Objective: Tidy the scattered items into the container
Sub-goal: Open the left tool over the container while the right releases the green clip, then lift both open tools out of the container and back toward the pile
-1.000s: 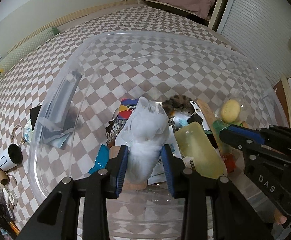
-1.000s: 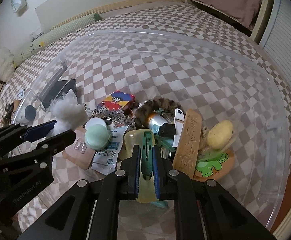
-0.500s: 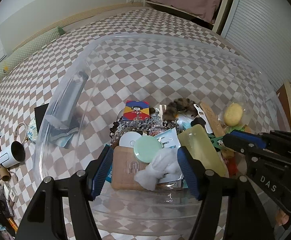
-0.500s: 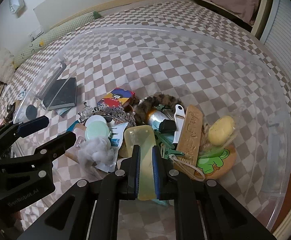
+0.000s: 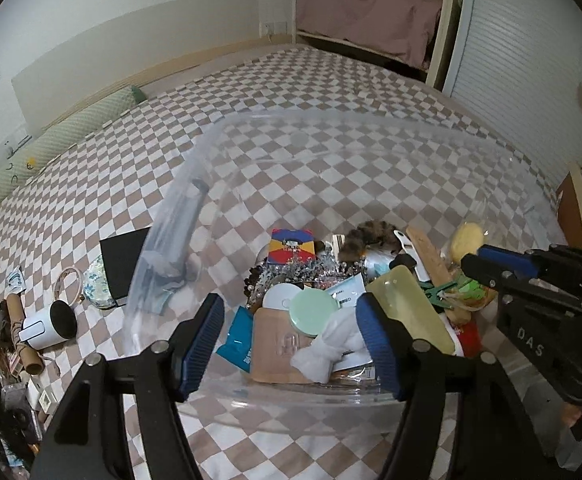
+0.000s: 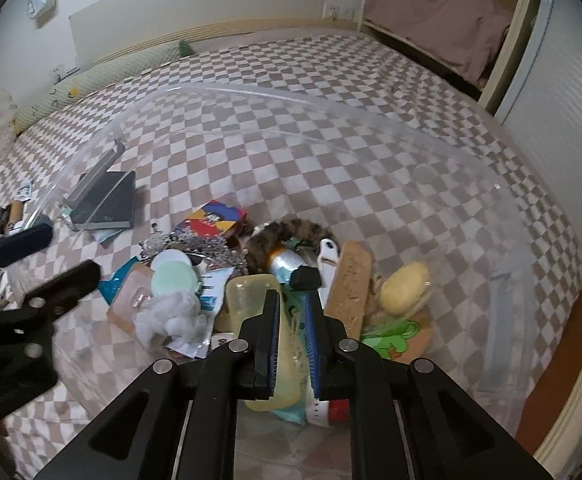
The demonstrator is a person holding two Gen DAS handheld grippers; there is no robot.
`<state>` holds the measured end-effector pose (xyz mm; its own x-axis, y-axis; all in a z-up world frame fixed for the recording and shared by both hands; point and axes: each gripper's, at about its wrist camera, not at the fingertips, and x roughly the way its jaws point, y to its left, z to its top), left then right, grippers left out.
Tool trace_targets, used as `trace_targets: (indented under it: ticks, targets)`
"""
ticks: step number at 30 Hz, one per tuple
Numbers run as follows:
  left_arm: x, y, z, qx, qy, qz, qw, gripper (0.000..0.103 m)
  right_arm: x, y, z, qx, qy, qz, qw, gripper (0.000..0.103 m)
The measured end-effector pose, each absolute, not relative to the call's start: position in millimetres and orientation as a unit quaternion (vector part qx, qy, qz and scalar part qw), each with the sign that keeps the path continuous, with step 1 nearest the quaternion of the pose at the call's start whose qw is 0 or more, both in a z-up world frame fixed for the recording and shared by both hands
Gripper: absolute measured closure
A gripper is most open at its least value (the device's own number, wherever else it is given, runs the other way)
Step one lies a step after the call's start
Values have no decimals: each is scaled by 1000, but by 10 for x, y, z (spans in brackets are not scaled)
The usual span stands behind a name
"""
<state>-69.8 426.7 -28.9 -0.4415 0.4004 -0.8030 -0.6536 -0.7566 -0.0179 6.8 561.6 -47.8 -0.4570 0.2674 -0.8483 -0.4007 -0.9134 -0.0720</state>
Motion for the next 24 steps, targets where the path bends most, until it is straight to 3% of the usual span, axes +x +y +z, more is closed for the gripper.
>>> trace_targets:
  ticks: [2, 7, 9, 11, 16, 18, 24]
  targets:
    - [-692, 4234, -271, -421, 147, 838, 314, 27, 110, 5620, -444, -472, 63, 853, 212, 17]
    - [-659, 4163, -250, -420, 142, 841, 311, 27, 162, 5635, -416, -468, 72, 852, 224, 16]
    - [-649, 4129, -246, -418, 142, 842, 309, 22, 158, 5630, -447, -475, 78, 849, 217, 1]
    - [-638, 4091, -237, -416, 140, 844, 309, 8, 150, 5607, -469, -480, 79, 848, 211, 0]
    - [-641, 3977, -224, -417, 127, 846, 307, 7, 134, 5494, -465, -481, 60, 849, 210, 0]
    - [-642, 3939, -218, -417, 123, 847, 307, 0, 139, 5468, -457, -480, 61, 849, 211, 0]
    - [-643, 3801, -192, -417, 113, 849, 305, 0, 143, 5404, -432, -480, 58, 849, 213, 0]
